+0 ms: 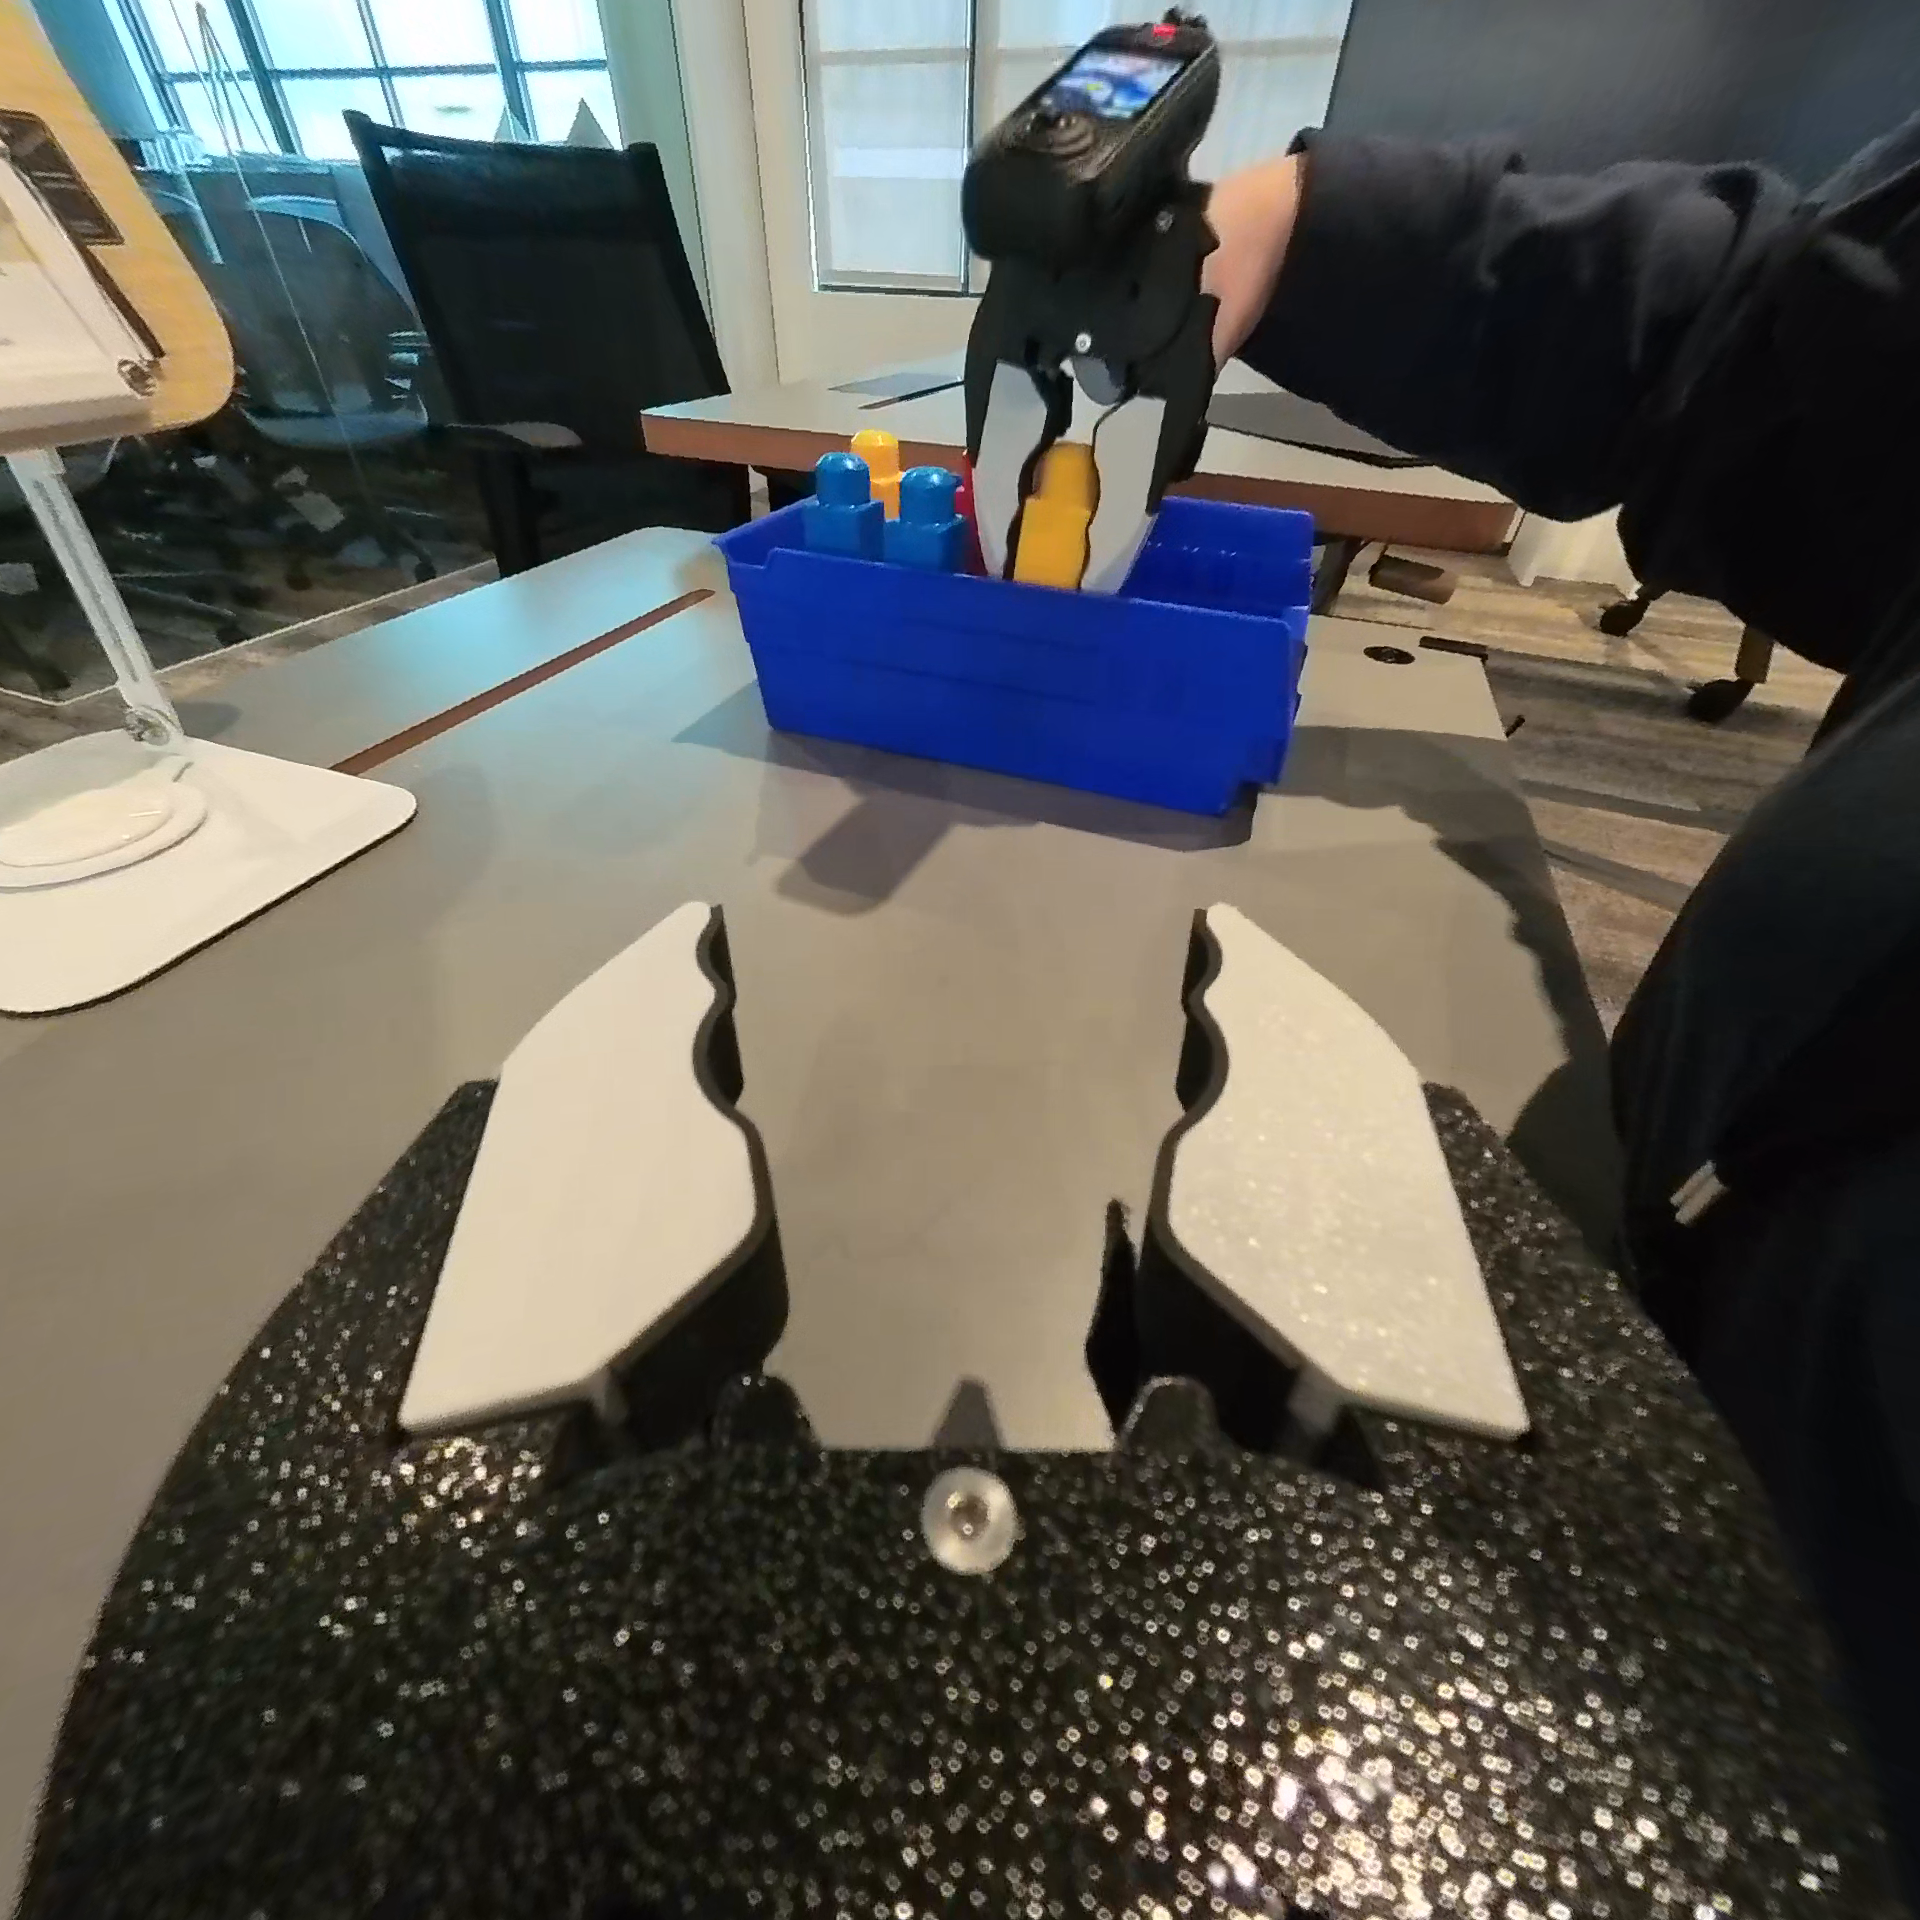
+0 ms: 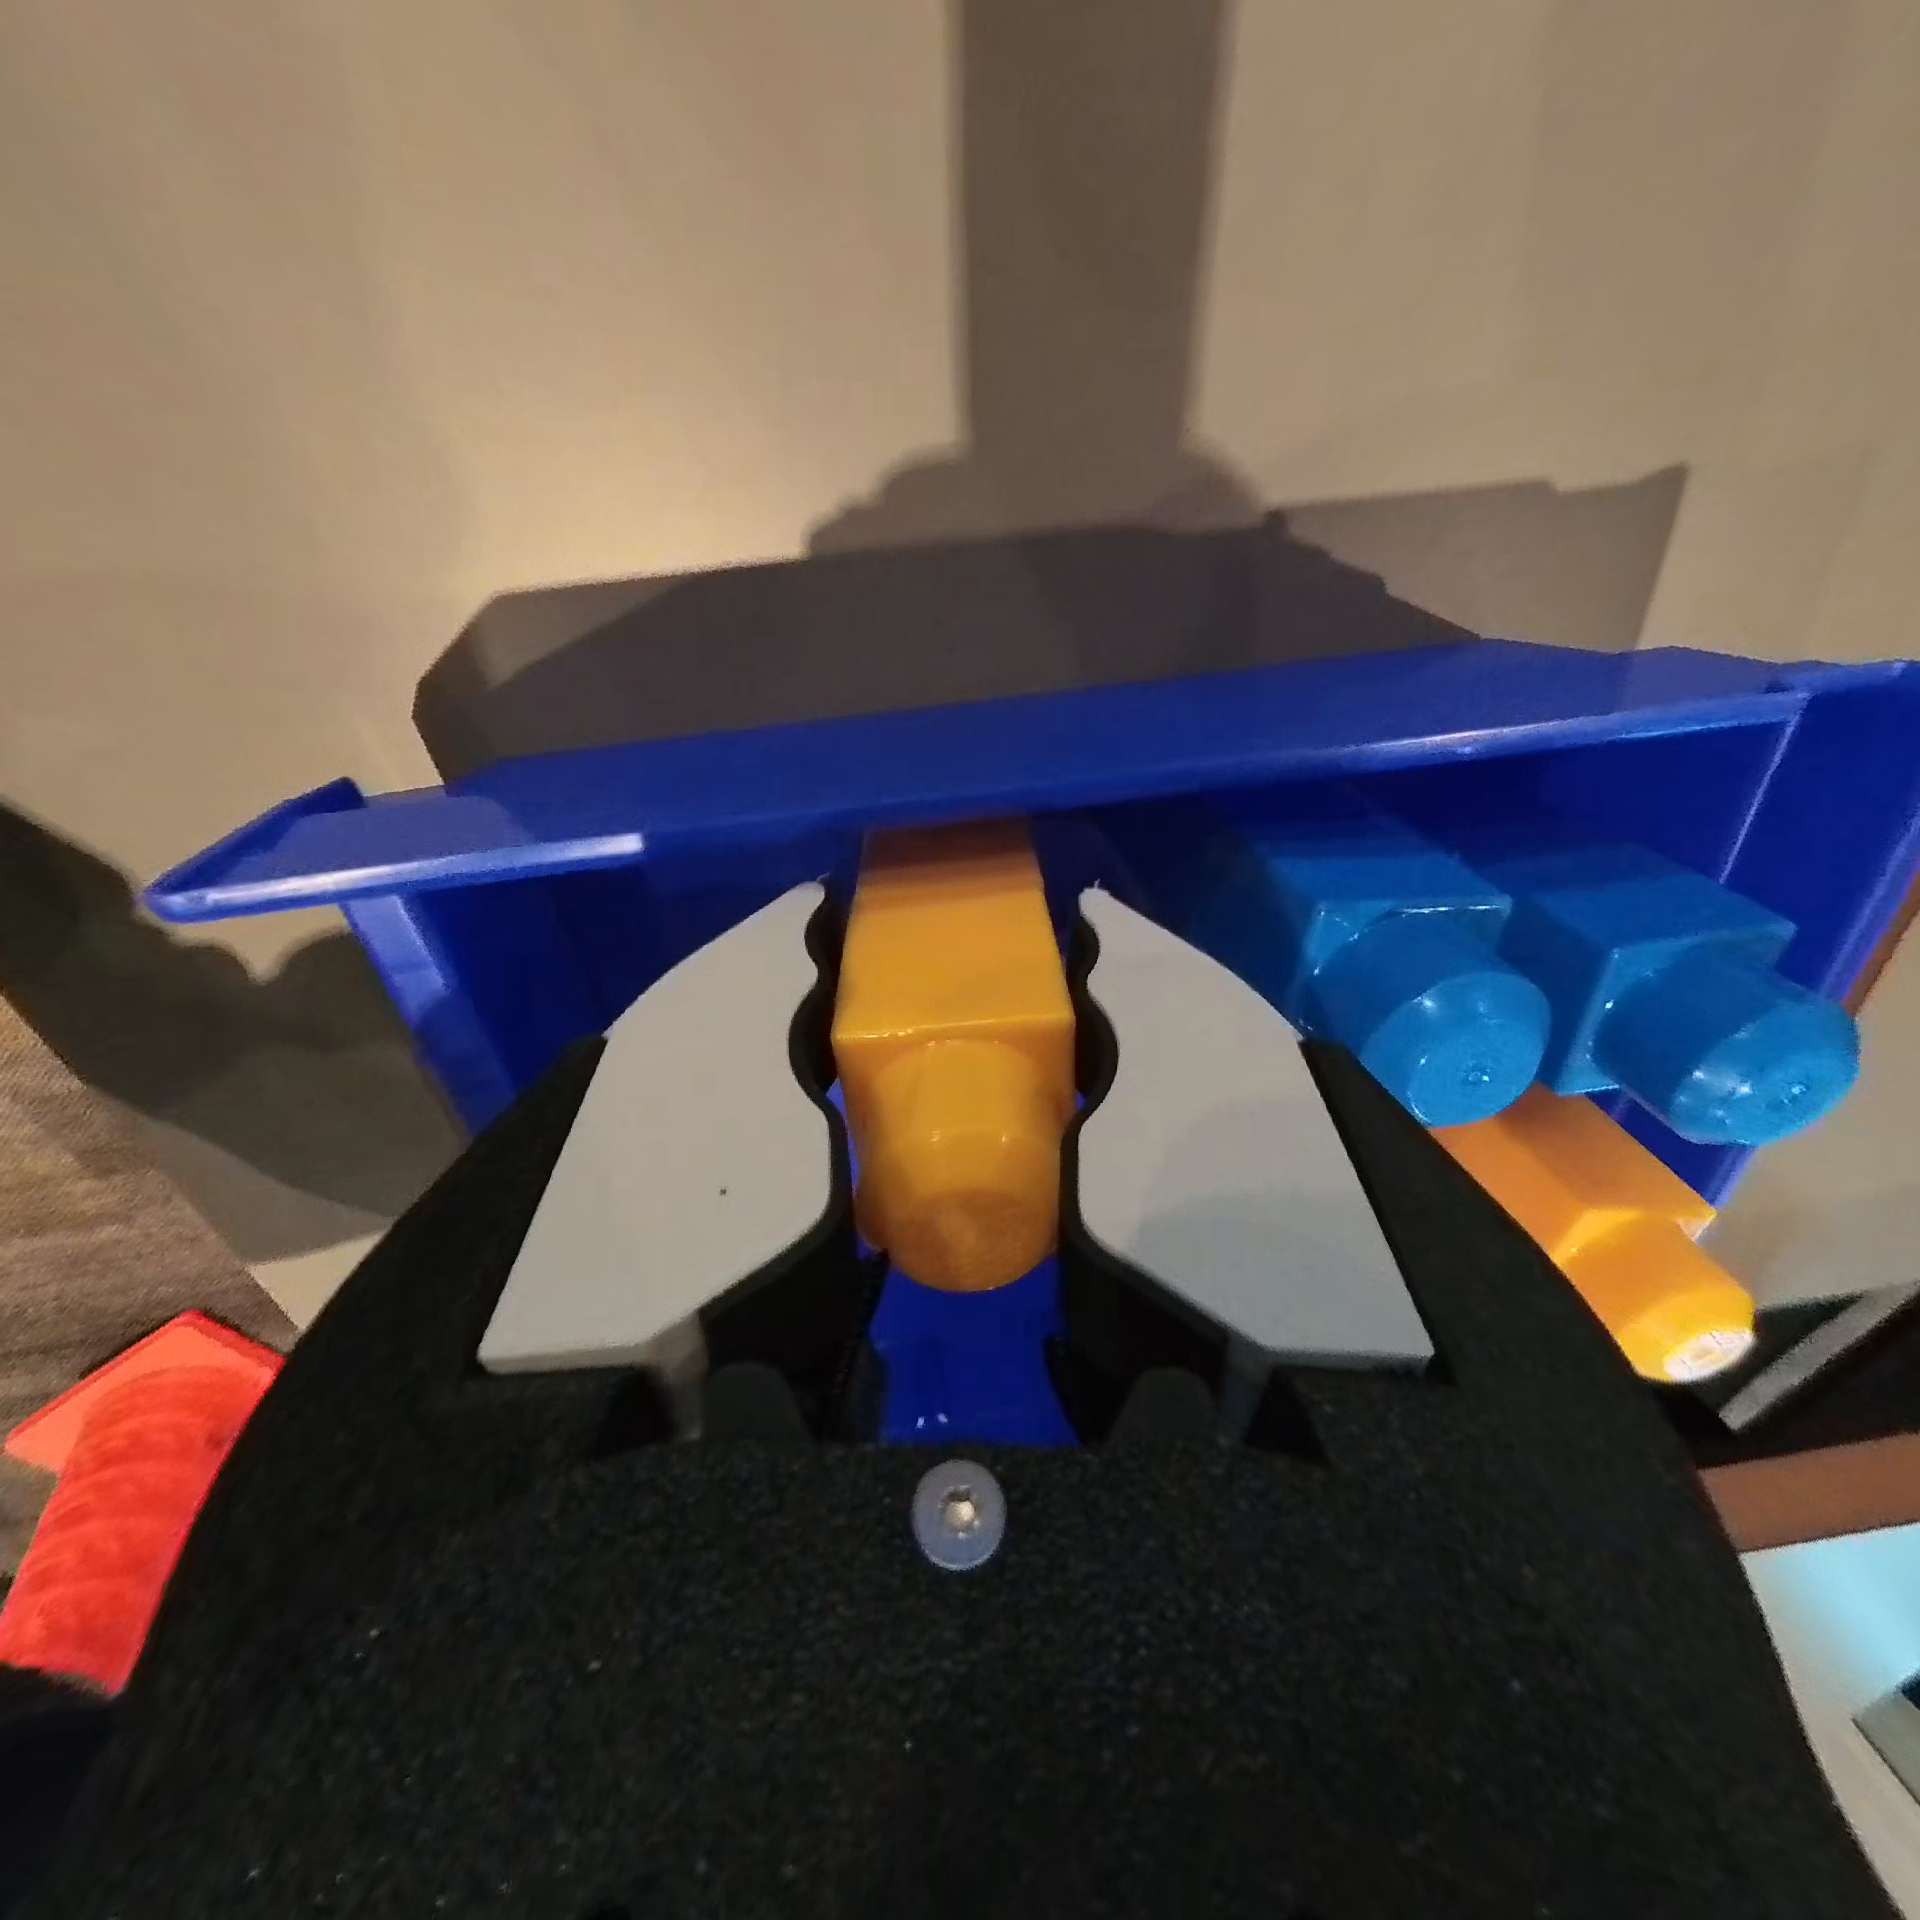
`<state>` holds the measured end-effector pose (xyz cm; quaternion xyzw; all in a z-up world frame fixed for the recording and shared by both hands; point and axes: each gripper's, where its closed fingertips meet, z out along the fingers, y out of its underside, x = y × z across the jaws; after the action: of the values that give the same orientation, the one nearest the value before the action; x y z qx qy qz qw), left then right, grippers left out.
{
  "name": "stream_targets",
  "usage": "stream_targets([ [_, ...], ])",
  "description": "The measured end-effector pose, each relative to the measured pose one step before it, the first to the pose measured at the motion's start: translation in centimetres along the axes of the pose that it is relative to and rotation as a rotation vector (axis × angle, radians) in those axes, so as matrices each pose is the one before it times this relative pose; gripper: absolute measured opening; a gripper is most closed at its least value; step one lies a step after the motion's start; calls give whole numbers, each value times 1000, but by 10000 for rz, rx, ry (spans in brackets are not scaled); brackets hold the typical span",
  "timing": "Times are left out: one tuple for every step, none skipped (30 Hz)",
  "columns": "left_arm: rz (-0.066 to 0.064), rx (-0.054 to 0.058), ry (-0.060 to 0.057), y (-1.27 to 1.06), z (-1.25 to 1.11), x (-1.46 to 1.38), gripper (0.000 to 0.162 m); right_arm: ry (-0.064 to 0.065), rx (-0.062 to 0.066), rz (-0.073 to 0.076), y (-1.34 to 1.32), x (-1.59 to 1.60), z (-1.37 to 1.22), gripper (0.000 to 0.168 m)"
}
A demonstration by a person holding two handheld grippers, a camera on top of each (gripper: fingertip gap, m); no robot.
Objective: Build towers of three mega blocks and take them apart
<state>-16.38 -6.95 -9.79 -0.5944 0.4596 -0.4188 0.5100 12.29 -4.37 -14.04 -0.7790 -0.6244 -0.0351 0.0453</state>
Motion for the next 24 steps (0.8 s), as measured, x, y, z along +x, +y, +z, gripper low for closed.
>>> stream_targets([
  [-11,10,-3,9,-15,-22,83,-51,-14,-2,2,-36,54,41],
  [-13,-1,-2,32,-11,-19,83,-53,19,-3,-38,-52,35,41],
  [-19,-8,5,49,-2,-23,83,-39,18,-2,-47,-35,25,41],
  [-28,-4,9,44,1,-11,83,-4,10,1,-24,1,8,41],
  [-33,5,13,31,10,-12,83,-6,1,-3,-3,3,12,41],
  [-31,5,20,21,7,6,83,-8,18,-1,-36,0,-6,41],
  [-24,-4,25,22,9,10,83,-25,30,0,-43,-18,-38,41],
  [-21,-11,14,30,13,-4,83,-16,44,0,-80,-16,-68,42],
  [-15,-6,4,16,3,-13,83,7,28,1,-65,34,-97,42],
  [-10,8,9,-1,0,6,83,1,6,-3,-24,21,-104,42],
  [-12,12,11,-14,-9,9,83,-11,-7,4,-8,7,-83,42],
  [-13,8,0,0,-1,-2,83,9,-18,-5,6,38,-70,42],
  [-8,5,-3,7,-24,-5,83,4,-29,-9,46,17,-61,43],
  [-9,1,1,10,-15,-6,83,9,-28,10,39,32,-78,43],
  [-12,2,-2,9,-15,-8,83,17,-21,22,43,22,-135,44],
  [-11,2,-3,10,-34,-15,83,31,-18,25,32,24,-214,45],
  [-7,4,-7,-2,-26,-11,83,50,-18,23,62,-2,-340,46],
  [1,9,-13,-16,-43,-28,83,107,-2,58,48,20,-524,47],
  [5,10,-18,-27,-44,-37,83,115,26,101,29,-22,-750,47],
  [5,10,-19,-26,-63,-43,83,206,131,106,-114,37,-970,46],
  [1,17,-23,-43,-77,-60,83,354,242,85,-222,188,-1169,46],
  [2,26,-32,-52,-92,-67,83,428,310,93,-308,223,-1299,46],
  [5,43,-48,-69,-113,-77,83,449,387,125,-452,198,-1377,46],
  [-6,60,-54,-110,-132,-84,83,473,526,130,-712,126,-1367,45],
])
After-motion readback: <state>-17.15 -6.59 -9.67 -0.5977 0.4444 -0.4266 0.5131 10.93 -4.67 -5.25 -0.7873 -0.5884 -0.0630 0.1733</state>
